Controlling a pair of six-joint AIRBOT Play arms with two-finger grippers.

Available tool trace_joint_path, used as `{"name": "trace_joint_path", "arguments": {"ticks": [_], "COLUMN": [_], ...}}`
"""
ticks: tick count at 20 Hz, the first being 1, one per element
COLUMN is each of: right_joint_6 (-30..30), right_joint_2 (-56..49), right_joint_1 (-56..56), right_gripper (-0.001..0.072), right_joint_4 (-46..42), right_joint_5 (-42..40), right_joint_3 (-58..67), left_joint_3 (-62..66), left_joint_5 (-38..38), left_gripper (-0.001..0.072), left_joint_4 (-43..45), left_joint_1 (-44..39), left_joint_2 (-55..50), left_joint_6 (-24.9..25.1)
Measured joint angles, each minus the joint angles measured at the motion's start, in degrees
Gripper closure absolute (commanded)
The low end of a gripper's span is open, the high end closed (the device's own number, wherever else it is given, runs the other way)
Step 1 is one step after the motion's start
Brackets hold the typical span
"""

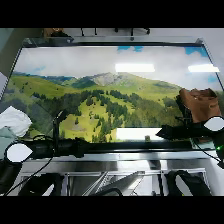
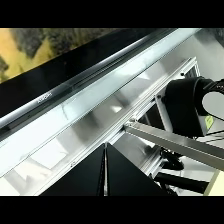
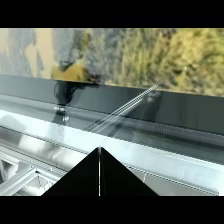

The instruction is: Fold the shirts.

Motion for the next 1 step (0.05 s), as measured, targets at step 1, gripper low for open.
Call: {"name": "trace_joint_path", "arguments": {"ticks": [1], "right_joint_6": [0.0], "right_joint_2": [0.0], "right_joint_1": [0.0], "right_gripper": [0.0696], "right_joint_4": [0.0], "right_joint_5": [0.0], "right_joint_3": [0.0], "left_joint_3": [-0.1], "left_joint_5": [0.0], "left_gripper": [0.0688], "left_joint_4": [0.0], "left_joint_1": [0.0], "left_joint_2": [0.3], "left_joint_6": [0.0]}}
